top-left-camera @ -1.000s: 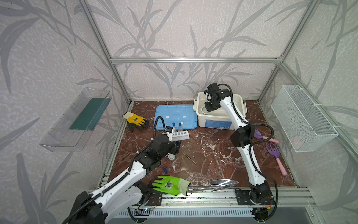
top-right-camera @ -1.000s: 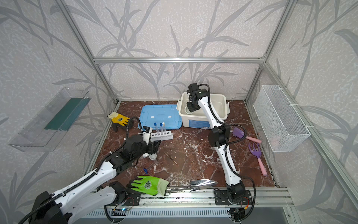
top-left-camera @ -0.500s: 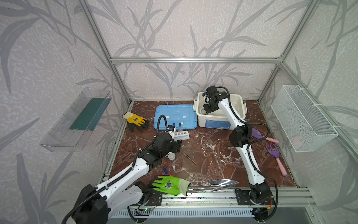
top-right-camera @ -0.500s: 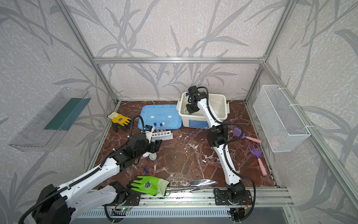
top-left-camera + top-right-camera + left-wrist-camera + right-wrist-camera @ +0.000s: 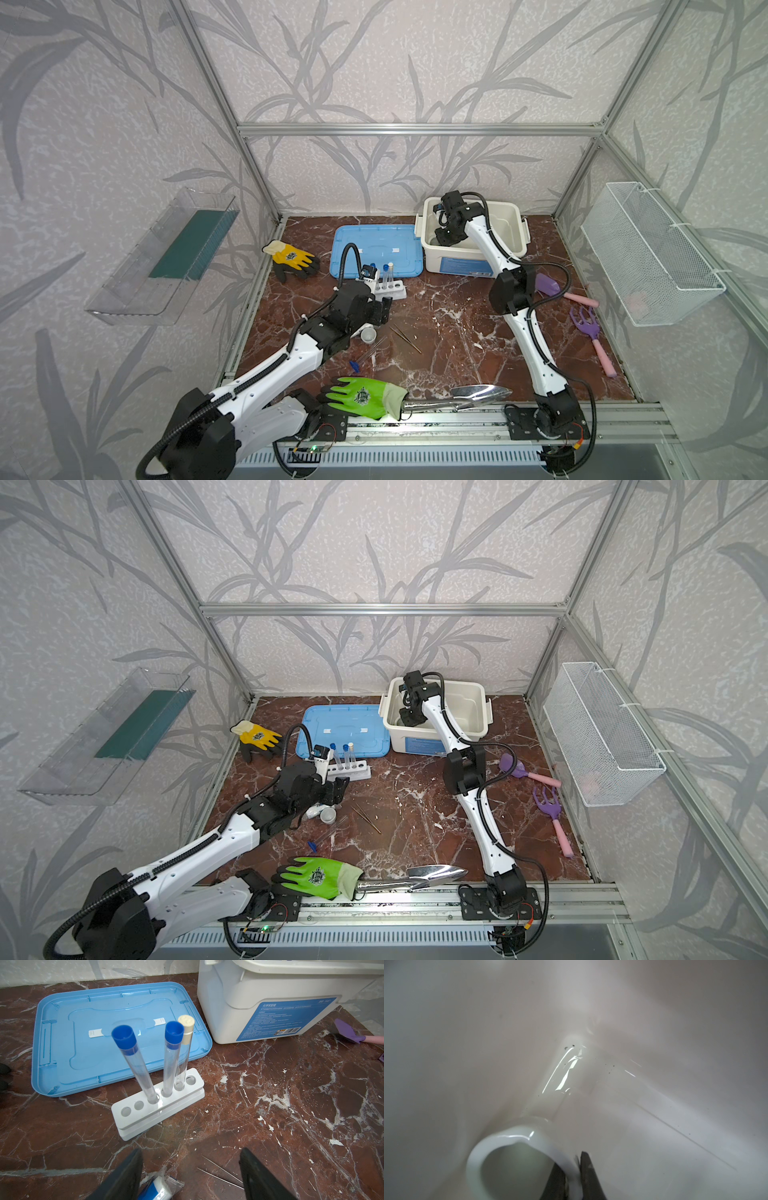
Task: Organize the chemistry lab equipment
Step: 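Lower the crucible into the tub and open the right gripper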
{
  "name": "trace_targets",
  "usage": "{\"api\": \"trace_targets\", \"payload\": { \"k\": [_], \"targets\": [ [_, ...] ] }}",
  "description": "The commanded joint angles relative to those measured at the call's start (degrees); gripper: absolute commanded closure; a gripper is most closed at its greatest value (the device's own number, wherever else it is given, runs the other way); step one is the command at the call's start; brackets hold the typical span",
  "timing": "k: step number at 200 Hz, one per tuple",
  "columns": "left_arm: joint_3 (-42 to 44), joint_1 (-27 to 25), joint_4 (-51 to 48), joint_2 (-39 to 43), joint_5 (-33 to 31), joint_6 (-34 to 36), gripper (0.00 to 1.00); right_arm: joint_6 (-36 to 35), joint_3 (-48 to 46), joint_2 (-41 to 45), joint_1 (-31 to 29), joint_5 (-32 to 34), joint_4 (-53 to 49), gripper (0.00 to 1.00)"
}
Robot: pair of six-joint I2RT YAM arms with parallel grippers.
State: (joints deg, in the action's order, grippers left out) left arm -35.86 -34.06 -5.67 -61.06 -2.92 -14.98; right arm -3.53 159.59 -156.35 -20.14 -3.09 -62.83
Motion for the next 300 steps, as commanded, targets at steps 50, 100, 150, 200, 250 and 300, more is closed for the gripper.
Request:
{"api": "trace_targets", "payload": {
  "k": [50,100,150,200,250,300],
  "targets": [
    [-1.52,0.11,-0.14,-0.59,-0.53,-0.19,0.26,-0.60,-1.74,-1.48,0.28,-0.25,2.16,0.96],
    [-1.09,0.07,-0.46,-0.13,-0.60,-0.32,0.26,-0.43,-3.10,-1.84,0.28,0.26,3.09,0.96],
    [-0.27,0.08,-0.81,1.35,-0.77,-0.05,0.26,-0.17,-3.85,-2.20,0.28,1.02,3.68,0.94],
    [0.43,0.13,-2.33,4.27,-1.74,0.46,0.25,0.00,-3.98,-1.33,0.37,1.38,3.86,0.84],
    [1.71,0.10,-2.15,6.24,-1.80,0.30,0.25,-0.19,-4.05,-0.20,0.37,1.95,3.23,0.72],
    [2.36,0.07,-3.50,9.88,-2.60,0.74,0.25,-0.23,-3.83,2.70,0.44,3.01,2.23,0.61]
  ]
}}
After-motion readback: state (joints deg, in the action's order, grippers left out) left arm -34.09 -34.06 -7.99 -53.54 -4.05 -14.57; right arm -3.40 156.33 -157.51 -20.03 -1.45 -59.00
